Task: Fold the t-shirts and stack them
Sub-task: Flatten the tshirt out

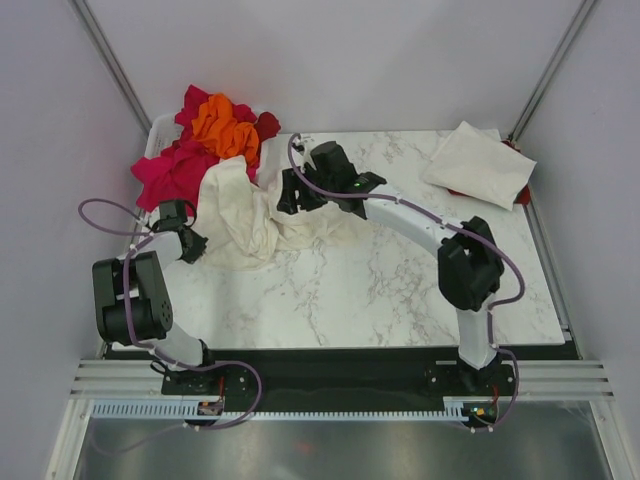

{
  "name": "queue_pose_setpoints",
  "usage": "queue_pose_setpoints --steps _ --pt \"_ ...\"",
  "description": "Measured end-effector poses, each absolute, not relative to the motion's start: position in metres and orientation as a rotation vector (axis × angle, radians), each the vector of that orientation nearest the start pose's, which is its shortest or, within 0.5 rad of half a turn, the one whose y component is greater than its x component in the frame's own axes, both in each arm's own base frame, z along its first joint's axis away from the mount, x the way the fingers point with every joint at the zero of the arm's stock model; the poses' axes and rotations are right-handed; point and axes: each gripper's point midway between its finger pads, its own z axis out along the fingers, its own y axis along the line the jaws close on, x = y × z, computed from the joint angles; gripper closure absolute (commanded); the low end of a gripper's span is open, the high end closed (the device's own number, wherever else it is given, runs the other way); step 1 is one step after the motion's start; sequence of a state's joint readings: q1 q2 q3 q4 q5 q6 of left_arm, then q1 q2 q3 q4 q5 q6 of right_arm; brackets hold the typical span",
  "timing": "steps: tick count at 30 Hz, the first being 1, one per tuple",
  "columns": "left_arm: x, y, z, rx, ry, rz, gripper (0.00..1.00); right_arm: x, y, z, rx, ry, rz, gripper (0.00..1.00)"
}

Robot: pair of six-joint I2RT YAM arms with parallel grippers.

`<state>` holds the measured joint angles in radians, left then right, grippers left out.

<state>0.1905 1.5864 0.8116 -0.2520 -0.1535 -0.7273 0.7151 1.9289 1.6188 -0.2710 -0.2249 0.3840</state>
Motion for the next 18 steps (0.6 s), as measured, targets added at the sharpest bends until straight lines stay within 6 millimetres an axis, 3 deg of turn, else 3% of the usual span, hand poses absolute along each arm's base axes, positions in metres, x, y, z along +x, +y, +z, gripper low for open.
queue_pose_setpoints --steps 3,8,13,18 --pt "0.343 0.062 0.018 -1.185 2.261 -0.039 0.98 0.404 0.424 0.179 -0.518 2.188 0.861 0.34" --pt "0.343 0.056 0.019 -1.168 2.209 -0.104 0.98 0.429 0.444 0.153 -0.527 2.228 0.800 0.35" --pt "0.346 0.052 0.019 -1.157 2.193 -0.141 0.98 0.431 0.454 0.117 -0.557 2.299 0.716 0.36" --pt "0.348 0.050 0.019 -1.149 2.187 -0.163 0.98 0.421 0.461 0.096 -0.591 2.336 0.670 0.37"
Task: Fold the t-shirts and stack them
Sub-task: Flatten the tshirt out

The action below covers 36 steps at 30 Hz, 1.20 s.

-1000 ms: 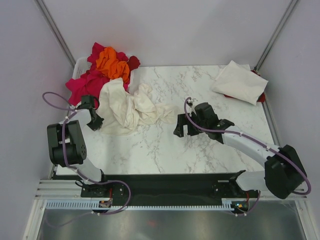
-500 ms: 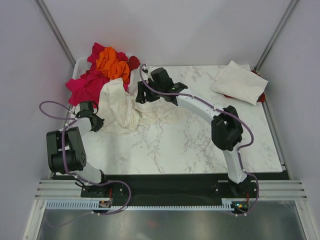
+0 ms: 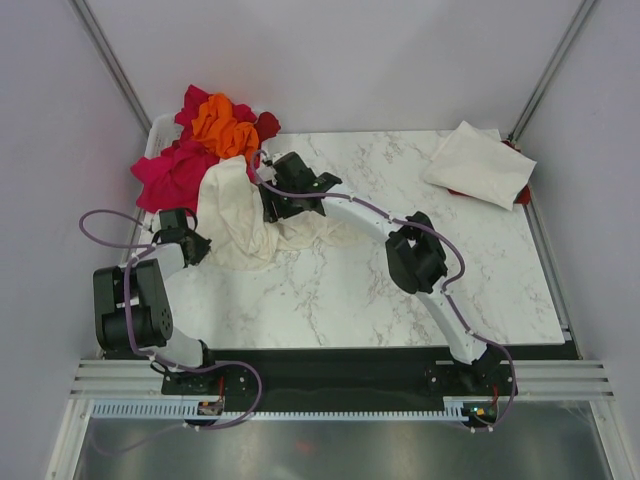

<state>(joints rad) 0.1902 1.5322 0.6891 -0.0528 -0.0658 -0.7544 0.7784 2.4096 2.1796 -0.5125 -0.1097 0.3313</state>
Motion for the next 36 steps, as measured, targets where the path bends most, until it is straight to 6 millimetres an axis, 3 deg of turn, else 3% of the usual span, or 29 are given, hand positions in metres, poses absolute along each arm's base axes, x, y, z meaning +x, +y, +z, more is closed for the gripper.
queue_pose_setpoints --steps 6,16,24,28,32,36 --pt "0.348 0.047 0.019 -1.142 2.187 -0.186 0.98 0.420 0.463 0.085 -0.603 2.349 0.625 0.48" --pt "0.350 0.046 0.020 -1.138 2.184 -0.196 0.98 0.438 0.456 0.098 -0.565 2.304 0.551 0.48" --pt "0.350 0.046 0.020 -1.137 2.184 -0.197 0.98 0.445 0.458 0.109 -0.549 2.275 0.562 0.67" --pt "0.350 0.046 0.020 -1.137 2.185 -0.197 0.98 0.444 0.460 0.101 -0.553 2.289 0.566 0.64" --pt "0.350 0.046 0.020 -1.136 2.185 -0.198 0.98 0.441 0.462 0.093 -0.557 2.305 0.579 0.45" --pt "0.350 0.046 0.020 -1.136 2.184 -0.199 0.98 0.442 0.465 0.095 -0.550 2.294 0.594 0.38"
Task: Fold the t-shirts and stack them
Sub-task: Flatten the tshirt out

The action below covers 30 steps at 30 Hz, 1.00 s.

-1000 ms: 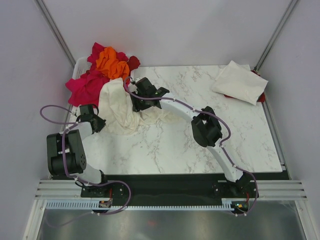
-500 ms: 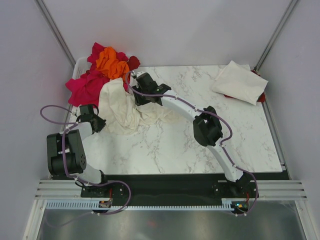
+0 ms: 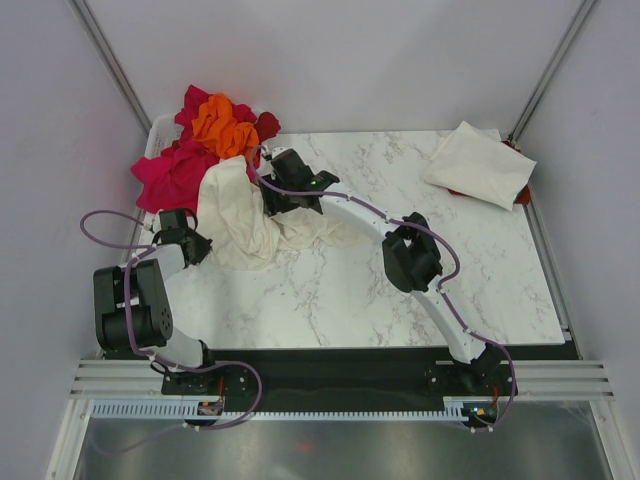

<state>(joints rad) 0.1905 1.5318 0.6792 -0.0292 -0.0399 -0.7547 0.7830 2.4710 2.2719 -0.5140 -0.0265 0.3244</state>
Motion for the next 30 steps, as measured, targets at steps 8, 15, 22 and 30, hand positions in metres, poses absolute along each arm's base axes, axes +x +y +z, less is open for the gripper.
queue_pose_setpoints --steps 8,15,22,30 --pt "0.350 0.044 0.020 -1.131 2.183 -0.212 0.98 0.439 0.470 0.094 -0.554 2.288 0.602 0.53" --pt "0.351 0.043 0.020 -1.128 2.184 -0.220 0.98 0.437 0.470 0.093 -0.548 2.293 0.600 0.79" --pt "0.351 0.043 0.020 -1.128 2.184 -0.220 0.98 0.436 0.468 0.087 -0.548 2.308 0.591 1.00" --pt "0.350 0.043 0.020 -1.127 2.182 -0.221 0.98 0.443 0.448 0.096 -0.526 2.305 0.505 1.00"
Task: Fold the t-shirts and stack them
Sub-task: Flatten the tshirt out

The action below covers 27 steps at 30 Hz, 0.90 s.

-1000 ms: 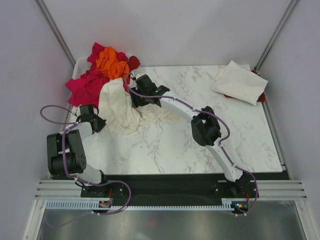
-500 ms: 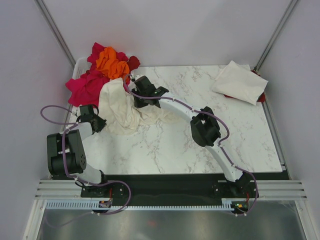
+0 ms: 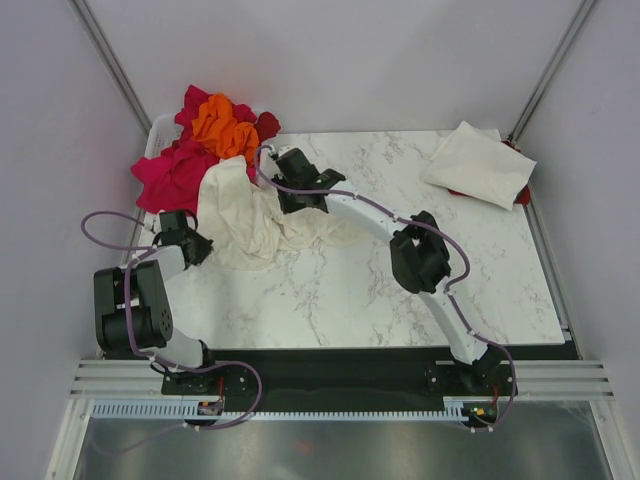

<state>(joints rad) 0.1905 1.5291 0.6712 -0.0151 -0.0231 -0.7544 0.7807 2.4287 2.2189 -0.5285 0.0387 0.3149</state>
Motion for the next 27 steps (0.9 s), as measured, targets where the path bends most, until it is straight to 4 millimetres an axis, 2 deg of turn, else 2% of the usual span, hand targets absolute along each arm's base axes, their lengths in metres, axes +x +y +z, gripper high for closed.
queue_pose_setpoints --steps 3,4,6,9,12,16,19,21,24,27 --pt "0.346 0.037 0.021 -1.117 2.188 -0.246 0.98 0.444 0.417 0.120 -0.500 2.305 0.464 1.00" --pt "0.342 0.033 0.022 -1.111 2.200 -0.265 0.98 0.443 0.397 0.135 -0.479 2.304 0.441 1.00" --pt "0.336 0.023 0.030 -1.087 2.212 -0.305 0.98 0.448 0.361 0.173 -0.419 2.265 0.409 1.00" --pt "0.336 0.011 0.062 -1.027 2.174 -0.375 0.98 0.449 0.303 0.246 -0.313 2.155 0.363 1.00" --pt "0.341 0.005 0.110 -0.950 2.100 -0.438 0.98 0.428 0.254 0.329 -0.216 1.998 0.332 1.00" --pt "0.345 0.001 0.188 -0.823 2.002 -0.473 0.98 0.377 0.220 0.409 -0.165 1.832 0.360 1.00" --pt "0.341 -0.001 0.243 -0.729 1.946 -0.478 0.98 0.348 0.191 0.440 -0.115 1.767 0.350 1.00" --pt "0.335 -0.002 0.281 -0.665 1.898 -0.473 0.98 0.335 0.172 0.454 -0.073 1.739 0.326 1.00" --pt "0.320 -0.004 0.338 -0.583 1.831 -0.459 0.98 0.314 0.140 0.472 0.001 1.714 0.264 1.00" --pt "0.301 -0.010 0.399 -0.482 1.739 -0.462 0.98 0.288 0.107 0.504 0.082 1.647 0.236 1.00"
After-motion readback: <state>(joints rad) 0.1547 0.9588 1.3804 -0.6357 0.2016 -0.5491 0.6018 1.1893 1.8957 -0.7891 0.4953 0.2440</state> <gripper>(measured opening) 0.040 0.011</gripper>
